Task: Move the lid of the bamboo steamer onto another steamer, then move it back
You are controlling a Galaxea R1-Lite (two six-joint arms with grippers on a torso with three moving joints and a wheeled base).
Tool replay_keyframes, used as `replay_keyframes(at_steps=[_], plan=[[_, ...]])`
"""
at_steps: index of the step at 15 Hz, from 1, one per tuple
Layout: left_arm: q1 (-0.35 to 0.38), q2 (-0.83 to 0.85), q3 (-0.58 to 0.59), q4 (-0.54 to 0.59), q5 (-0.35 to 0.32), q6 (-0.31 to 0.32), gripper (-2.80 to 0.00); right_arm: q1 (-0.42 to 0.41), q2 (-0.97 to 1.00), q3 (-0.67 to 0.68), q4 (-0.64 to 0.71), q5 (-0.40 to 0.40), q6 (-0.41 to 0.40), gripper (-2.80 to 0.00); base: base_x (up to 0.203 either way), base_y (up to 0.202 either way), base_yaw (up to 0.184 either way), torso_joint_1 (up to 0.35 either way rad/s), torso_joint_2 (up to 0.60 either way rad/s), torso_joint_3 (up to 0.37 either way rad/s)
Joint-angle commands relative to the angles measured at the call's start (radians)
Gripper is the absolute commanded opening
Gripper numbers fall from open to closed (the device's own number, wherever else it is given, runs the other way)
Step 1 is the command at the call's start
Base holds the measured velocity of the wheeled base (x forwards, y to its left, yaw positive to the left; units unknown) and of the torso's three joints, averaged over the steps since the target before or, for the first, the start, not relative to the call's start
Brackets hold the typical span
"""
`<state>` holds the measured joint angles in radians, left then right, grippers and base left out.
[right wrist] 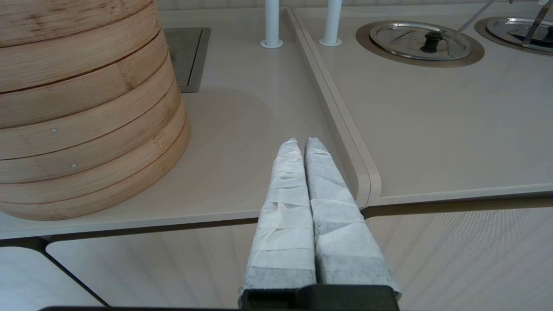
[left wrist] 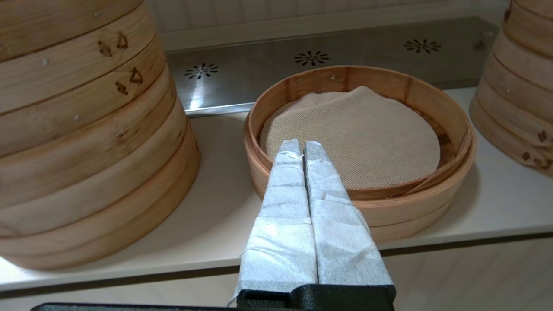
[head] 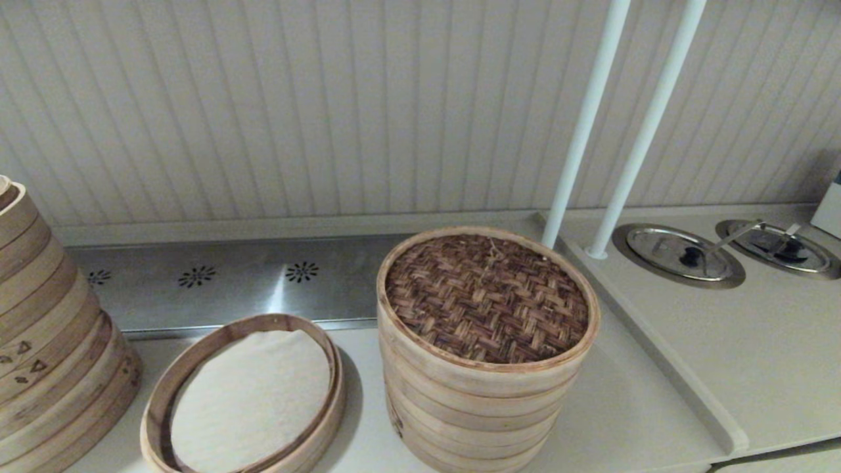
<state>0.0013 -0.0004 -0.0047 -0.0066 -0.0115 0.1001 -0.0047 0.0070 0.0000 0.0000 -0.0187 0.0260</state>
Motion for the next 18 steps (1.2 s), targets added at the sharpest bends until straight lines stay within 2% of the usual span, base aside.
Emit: replay_keyframes(at_steps=[1, 5, 18], plan=[[0.000, -0.004, 0.002, 0.000, 0.002, -0.028, -2.80, 0.000, 0.001, 0.003, 0.000, -0.001, 0.000, -2.80, 0.000, 0.000, 0.000, 0.000, 0.00, 0.000], [0.000, -0.006, 0.002, -0.003, 0.015, -0.097, -2.80, 0.000, 0.001, 0.004, 0.000, 0.000, 0.000, -2.80, 0.000, 0.000, 0.000, 0.000, 0.00, 0.000], [-0.001, -0.001, 0.004, -0.006, 0.018, -0.122, -2.80, 0.000, 0.001, 0.004, 0.000, -0.001, 0.000, -2.80, 0.000, 0.000, 0.000, 0.000, 0.00, 0.000]])
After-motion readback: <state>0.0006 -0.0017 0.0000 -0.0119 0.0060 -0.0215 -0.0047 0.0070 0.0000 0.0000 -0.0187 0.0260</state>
